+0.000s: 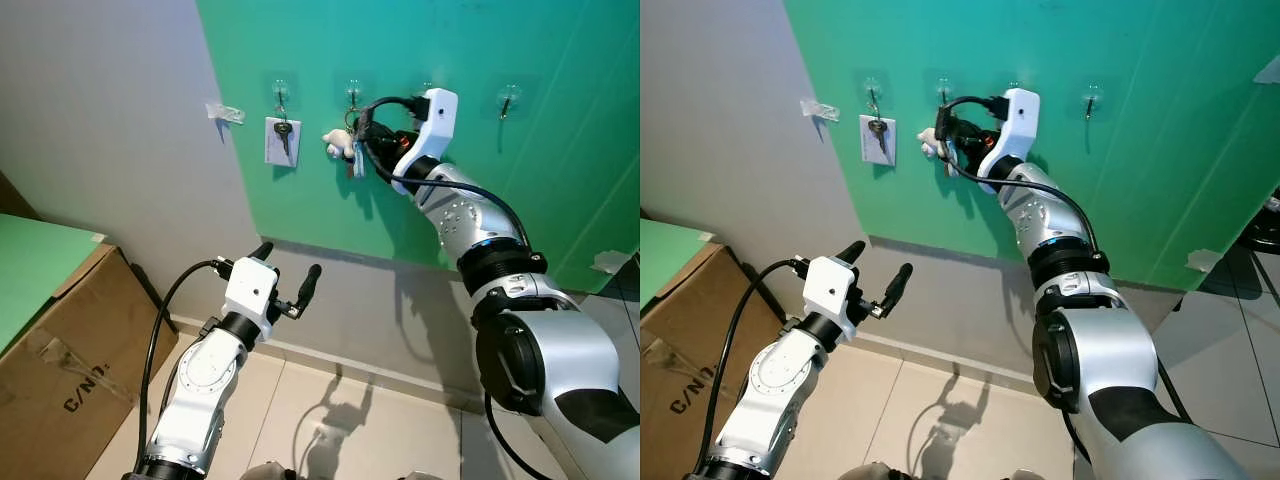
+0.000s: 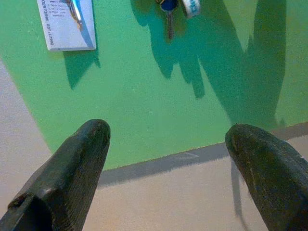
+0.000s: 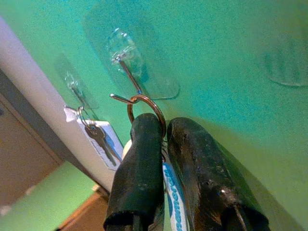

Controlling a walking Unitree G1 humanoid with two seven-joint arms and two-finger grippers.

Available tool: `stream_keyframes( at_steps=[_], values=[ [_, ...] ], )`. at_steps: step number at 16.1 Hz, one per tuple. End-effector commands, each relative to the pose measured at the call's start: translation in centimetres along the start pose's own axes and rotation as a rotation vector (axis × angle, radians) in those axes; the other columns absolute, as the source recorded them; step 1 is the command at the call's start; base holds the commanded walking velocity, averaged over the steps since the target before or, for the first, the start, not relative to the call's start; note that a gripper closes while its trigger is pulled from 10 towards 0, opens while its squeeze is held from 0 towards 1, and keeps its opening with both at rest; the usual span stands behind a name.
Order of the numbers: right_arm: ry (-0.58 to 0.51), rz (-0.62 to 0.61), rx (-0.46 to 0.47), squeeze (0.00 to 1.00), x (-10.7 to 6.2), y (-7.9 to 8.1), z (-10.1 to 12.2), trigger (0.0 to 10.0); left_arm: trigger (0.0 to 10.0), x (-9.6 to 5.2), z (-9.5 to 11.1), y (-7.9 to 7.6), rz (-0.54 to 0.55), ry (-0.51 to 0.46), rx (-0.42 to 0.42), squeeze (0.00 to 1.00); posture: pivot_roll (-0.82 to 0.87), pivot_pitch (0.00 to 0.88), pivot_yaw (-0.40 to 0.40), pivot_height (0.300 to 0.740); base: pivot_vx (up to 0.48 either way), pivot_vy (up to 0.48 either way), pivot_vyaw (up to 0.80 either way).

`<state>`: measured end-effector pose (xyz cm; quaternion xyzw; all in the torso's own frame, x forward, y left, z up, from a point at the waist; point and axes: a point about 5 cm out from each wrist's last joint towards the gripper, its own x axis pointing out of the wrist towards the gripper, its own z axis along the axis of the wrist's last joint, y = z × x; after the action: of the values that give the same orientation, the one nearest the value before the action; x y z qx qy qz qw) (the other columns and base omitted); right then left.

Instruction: Hang keys on a hook

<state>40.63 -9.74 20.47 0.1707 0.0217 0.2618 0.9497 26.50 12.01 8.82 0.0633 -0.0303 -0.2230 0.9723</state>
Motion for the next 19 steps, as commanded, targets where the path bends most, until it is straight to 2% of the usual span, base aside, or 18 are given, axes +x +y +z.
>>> stream_keyframes(
  at_steps=[1,3,4,6,13,19],
  values=[
    [-0.011,-0.018,-0.086,1.0,-0.1,0.0,0.1,10.0,10.0,0.1,0.2,0.4,0.01,0.006,0.029,0.0,-0.07,0.0,0.056,0.74,0.0,0.0,0.0],
    [-0.04,-0.04,-0.157,1.0,-0.1,0.0,0.4,10.0,10.0,0.1,0.2,0.4,0.012,0.009,0.032,0.0,-0.08,0.0,0.056,0.74,0.0,0.0,0.0],
    [-0.071,-0.065,-0.233,1.0,-0.2,0.0,0.9,10.0,10.0,0.2,0.1,0.4,0.013,0.009,0.034,0.0,-0.08,0.0,0.056,0.74,0.0,0.0,0.0],
    [-0.096,-0.072,-0.28,1.0,-0.2,0.0,1.3,10.0,10.0,0.2,0.1,0.3,0.014,0.009,0.035,0.0,-0.08,0.0,0.056,0.74,0.0,0.0,0.0],
    [-0.11,-0.081,-0.294,1.0,-0.4,0.0,0.9,10.0,10.0,0.3,0.1,0.3,0.012,0.01,0.04,0.0,-0.09,0.0,0.06,0.74,0.0,0.0,0.0],
    [-0.138,-0.125,-0.376,1.0,-1.4,-0.9,0.8,10.0,10.0,0.7,0.1,0.5,0.014,0.015,0.062,0.0,-0.12,0.0,0.072,0.74,0.0,0.0,0.0]
  ],
)
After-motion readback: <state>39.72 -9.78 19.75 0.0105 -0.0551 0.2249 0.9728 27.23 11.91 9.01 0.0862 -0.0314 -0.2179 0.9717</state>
